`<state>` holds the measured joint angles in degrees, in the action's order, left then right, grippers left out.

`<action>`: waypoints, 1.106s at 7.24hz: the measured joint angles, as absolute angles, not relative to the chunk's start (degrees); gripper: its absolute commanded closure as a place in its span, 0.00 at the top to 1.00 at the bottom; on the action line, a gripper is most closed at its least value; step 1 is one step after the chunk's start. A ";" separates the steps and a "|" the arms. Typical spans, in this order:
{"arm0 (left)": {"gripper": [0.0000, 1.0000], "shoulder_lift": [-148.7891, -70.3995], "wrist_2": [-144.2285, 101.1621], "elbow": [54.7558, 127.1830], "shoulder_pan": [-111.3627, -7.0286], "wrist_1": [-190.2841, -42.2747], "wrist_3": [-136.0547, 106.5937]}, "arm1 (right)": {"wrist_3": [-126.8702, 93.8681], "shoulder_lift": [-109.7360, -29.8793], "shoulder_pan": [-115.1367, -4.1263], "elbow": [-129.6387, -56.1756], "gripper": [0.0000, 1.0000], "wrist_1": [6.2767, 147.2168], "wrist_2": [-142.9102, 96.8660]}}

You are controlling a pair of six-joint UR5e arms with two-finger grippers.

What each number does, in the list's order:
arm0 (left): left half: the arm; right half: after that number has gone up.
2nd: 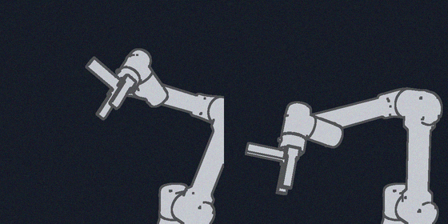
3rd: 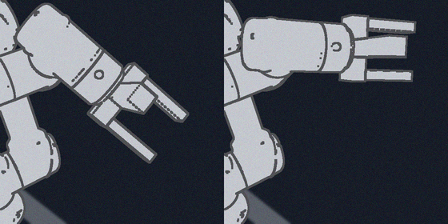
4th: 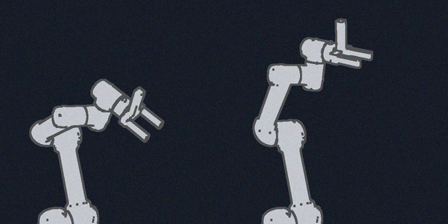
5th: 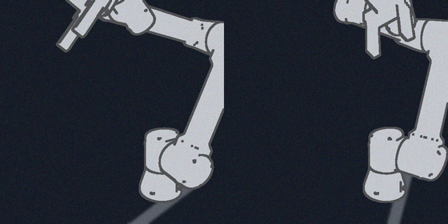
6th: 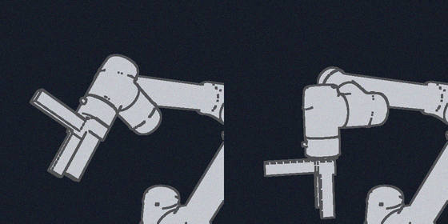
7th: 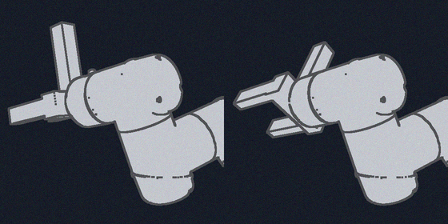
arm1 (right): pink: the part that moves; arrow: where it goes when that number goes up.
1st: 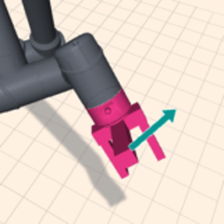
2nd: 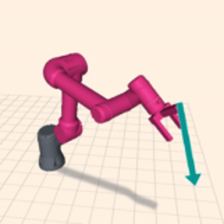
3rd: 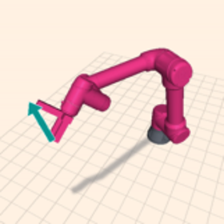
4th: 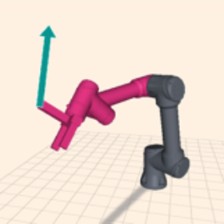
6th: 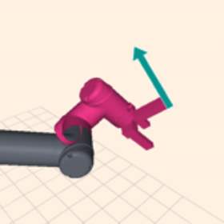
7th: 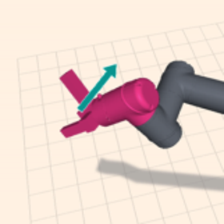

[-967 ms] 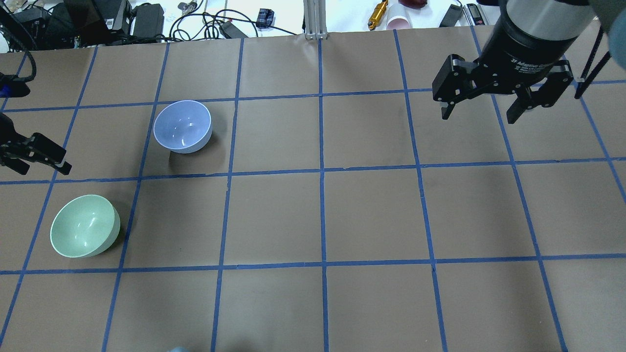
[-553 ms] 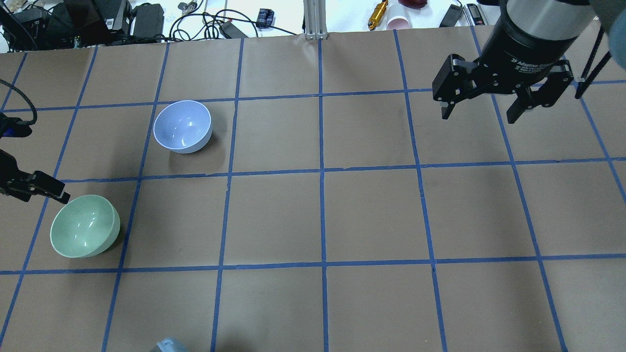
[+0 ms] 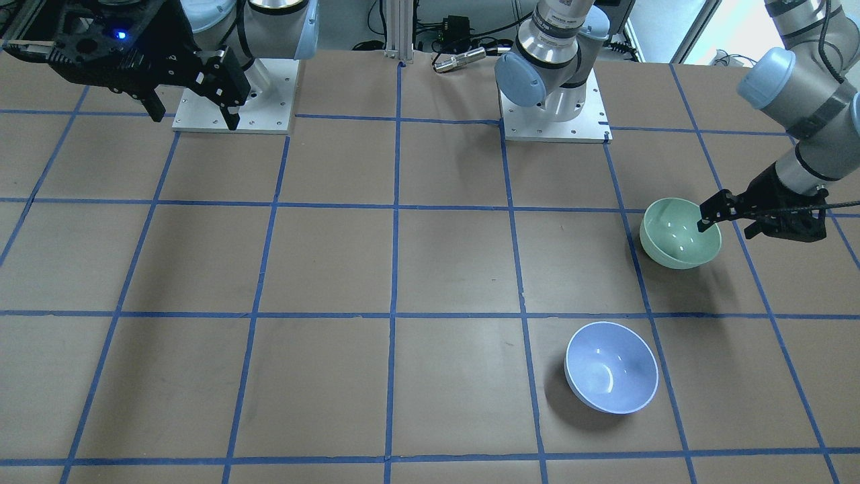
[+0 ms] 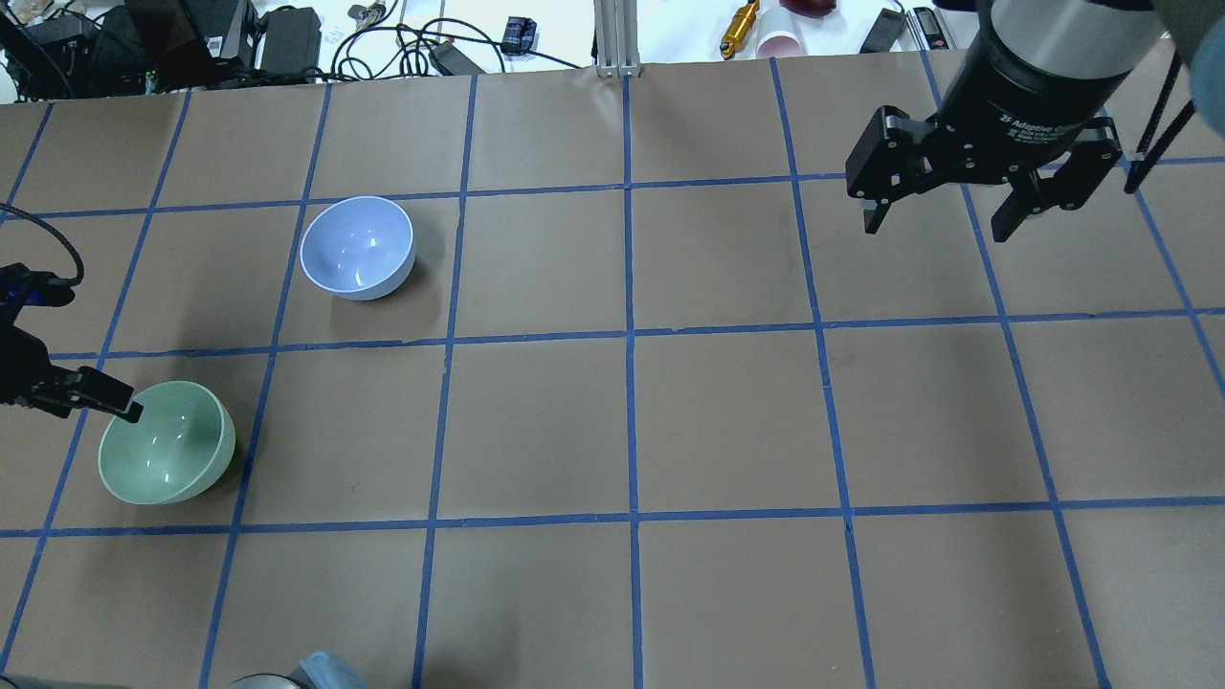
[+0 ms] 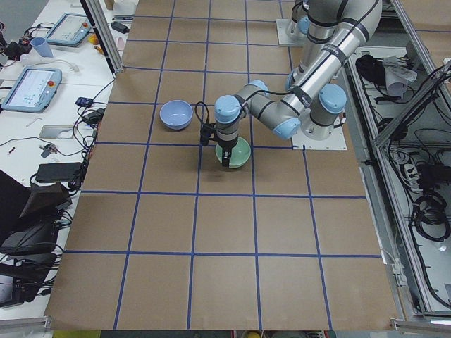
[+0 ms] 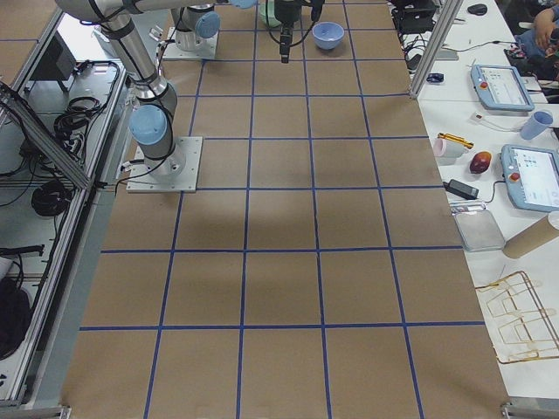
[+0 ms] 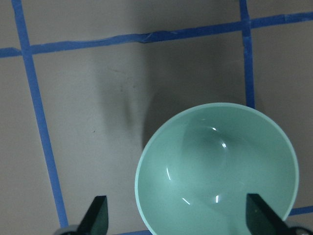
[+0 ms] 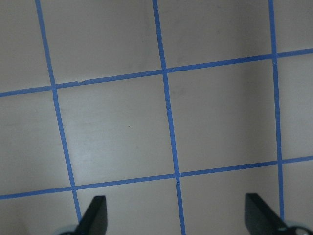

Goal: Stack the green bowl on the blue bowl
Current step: 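Lower the left gripper onto the green bowl's rim and close it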

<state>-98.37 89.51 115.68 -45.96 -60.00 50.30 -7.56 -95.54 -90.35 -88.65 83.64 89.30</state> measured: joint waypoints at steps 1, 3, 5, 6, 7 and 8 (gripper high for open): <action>1.00 -99.37 89.48 115.75 -45.27 -59.56 50.64 | -7.56 -95.54 -90.35 -88.64 1.00 83.63 89.30; 1.00 -101.26 89.20 116.88 -43.73 -58.61 51.60 | -7.56 -95.54 -90.35 -88.62 1.00 83.59 89.30; 1.00 -102.72 89.03 118.66 -43.29 -56.32 51.79 | -7.56 -95.54 -90.35 -88.60 1.00 83.62 89.30; 1.00 -103.11 89.16 118.95 -43.00 -56.08 51.69 | -7.56 -95.54 -90.35 -88.60 1.00 83.62 89.30; 0.94 -103.60 89.29 119.02 -42.31 -56.15 51.44 | -7.56 -95.54 -90.35 -88.59 1.00 83.65 89.30; 0.94 -104.18 89.31 119.04 -41.66 -56.11 50.73 | -7.56 -95.54 -90.35 -88.60 1.00 83.66 89.30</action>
